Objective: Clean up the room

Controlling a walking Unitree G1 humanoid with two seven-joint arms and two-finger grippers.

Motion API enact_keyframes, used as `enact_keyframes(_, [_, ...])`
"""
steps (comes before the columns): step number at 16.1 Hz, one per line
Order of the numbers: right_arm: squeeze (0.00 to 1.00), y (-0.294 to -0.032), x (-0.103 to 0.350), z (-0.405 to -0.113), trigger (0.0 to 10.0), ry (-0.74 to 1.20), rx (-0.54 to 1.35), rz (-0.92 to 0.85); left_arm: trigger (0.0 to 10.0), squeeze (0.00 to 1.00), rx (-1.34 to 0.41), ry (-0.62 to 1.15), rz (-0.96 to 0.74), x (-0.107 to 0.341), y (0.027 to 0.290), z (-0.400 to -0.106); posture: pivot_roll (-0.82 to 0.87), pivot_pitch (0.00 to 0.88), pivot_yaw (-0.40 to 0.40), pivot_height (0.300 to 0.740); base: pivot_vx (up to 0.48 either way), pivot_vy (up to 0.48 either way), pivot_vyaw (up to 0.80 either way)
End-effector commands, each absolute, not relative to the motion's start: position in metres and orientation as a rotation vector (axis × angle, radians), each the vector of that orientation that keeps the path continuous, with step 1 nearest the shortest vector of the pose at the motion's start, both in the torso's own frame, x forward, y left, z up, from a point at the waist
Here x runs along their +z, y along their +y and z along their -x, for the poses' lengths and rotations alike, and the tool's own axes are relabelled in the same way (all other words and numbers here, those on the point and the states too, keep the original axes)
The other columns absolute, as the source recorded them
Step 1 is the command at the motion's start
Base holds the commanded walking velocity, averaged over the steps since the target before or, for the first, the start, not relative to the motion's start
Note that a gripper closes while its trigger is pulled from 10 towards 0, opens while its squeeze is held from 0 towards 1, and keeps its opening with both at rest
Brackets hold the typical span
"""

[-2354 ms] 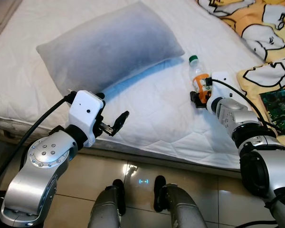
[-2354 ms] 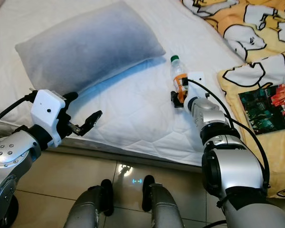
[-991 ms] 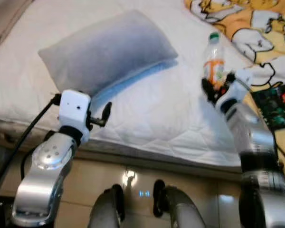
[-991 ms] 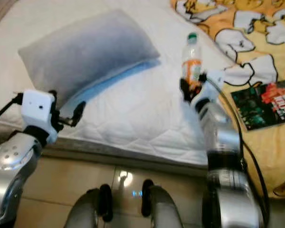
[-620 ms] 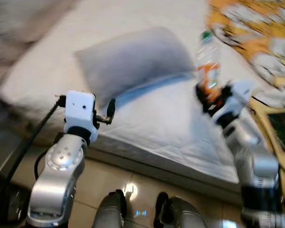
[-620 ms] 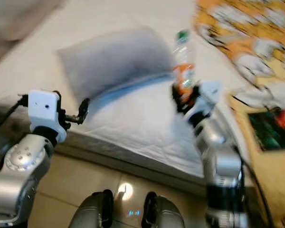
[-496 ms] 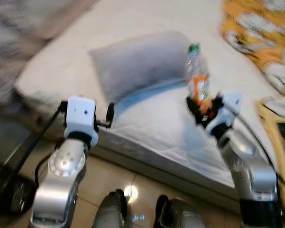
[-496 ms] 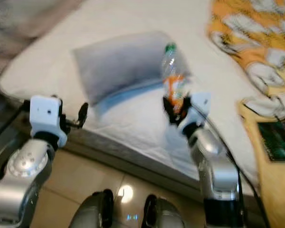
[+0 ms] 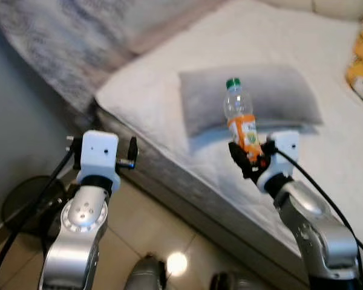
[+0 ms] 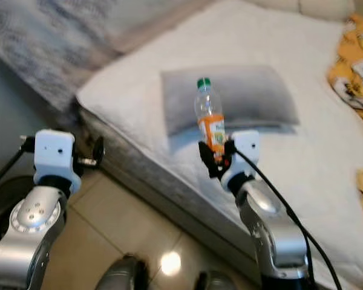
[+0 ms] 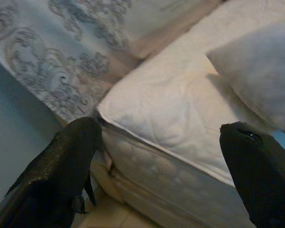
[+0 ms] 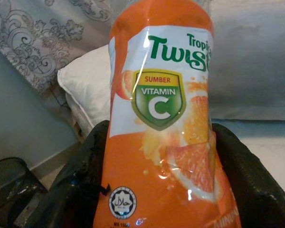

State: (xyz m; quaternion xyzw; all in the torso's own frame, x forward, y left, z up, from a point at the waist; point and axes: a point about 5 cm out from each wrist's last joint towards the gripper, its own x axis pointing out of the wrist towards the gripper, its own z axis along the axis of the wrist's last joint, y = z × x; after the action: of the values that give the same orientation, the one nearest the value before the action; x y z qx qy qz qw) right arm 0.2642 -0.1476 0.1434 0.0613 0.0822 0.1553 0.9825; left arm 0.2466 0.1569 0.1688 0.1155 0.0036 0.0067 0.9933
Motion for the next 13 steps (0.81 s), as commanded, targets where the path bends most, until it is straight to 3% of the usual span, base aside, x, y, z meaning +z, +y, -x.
enact_keyframes(1, [0.0, -0.146, 0.144, -0.261, 10.0, 0.172, 0.325, -0.122, 10.0, 0.3, 0.024, 0.016, -0.229, 0.166, 0.16, -0.246, -0.01, 0.093, 0.021, 0.74, 0.0, 0.0, 0.8])
enact_keyframes(4, [0.0, -0.146, 0.142, -0.261, 10.0, 0.19, 0.317, -0.118, 10.0, 0.3, 0.024, 0.001, -0.208, 0.166, 0.161, -0.248, -0.02, 0.081, 0.033, 0.74, 0.082, 0.0, 0.8])
enact_keyframes(10, [0.0, -0.14, 0.134, -0.261, 10.0, 0.231, 0.338, -0.076, 10.0, 0.31, 0.047, 0.007, -0.196, 0.164, 0.166, -0.249, 0.0, 0.079, 0.024, 0.74, 0.356, 0.0, 0.8])
enact_keyframes(13, [0.0, -0.138, 0.133, -0.261, 10.0, 0.232, 0.353, -0.058, 10.0, 0.31, 0.064, 0.009, -0.189, 0.163, 0.169, -0.249, 0.0, 0.081, 0.018, 0.74, 0.356, 0.0, 0.14])
